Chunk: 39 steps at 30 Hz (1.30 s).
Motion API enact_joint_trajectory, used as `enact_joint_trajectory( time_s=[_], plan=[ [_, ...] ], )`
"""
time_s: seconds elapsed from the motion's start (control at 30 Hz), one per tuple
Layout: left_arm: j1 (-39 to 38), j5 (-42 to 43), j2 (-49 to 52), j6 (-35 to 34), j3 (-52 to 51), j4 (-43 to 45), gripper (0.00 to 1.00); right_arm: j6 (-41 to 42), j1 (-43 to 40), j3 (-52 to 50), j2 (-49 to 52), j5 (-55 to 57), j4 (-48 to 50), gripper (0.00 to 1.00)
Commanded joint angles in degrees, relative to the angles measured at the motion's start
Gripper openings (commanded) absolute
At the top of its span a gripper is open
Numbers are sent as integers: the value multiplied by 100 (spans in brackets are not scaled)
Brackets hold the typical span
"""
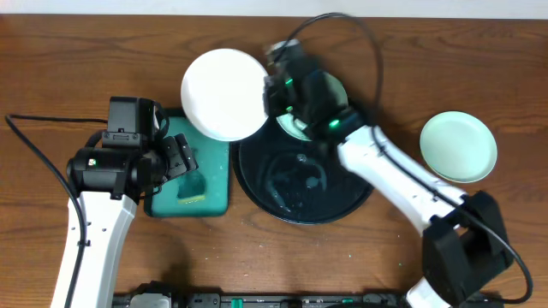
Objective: Clean dirty plates on tray and stack at the side
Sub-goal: 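Lift the white plate off the tray with the right gripper, then set the white plate onto the green plate at right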
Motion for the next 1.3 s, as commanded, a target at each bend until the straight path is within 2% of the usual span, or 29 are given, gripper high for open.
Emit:
enact_joint_trajectory(
  time_s=[0.0,0.07,0.13,0.23,0.37,0.5,0.73,0.87,1.03,1.13,1.27],
  plan=[
    [13,-9,-9,-9,120,-22,83,682,-588,37,-651,-1340,-588,1],
    [13,-9,-9,-9,120,-22,83,682,-988,37,-931,-1333,-1137,1],
    [13,-9,-9,-9,120,-22,83,684,-1755,37,-1318,-1156,-2129,1],
    [13,-9,-9,-9,120,-22,83,682,-2745,37,-1580,-210,-3388,1],
    [13,-9,-9,-9,120,-22,83,684,-3895,26,-1572,894,-4607,1],
    [13,-9,-9,-9,120,-22,83,664,-4872,-44,-1349,1235,-5064,1],
    [13,-11,-9,-9,120,-22,84,667,-6262,-94,-608,1255,-4994,1],
    [13,-9,-9,-9,120,-22,83,542,-6448,-94,-319,1257,-4992,1],
    [13,-9,-9,-9,120,-22,84,-350,-6240,-90,-210,669,-4776,34],
    [13,-9,-9,-9,120,-22,84,-520,-5956,-76,-358,31,-4743,36],
    [13,-9,-9,-9,120,-22,84,-892,-5160,-63,-713,-966,-4588,35]
  ],
)
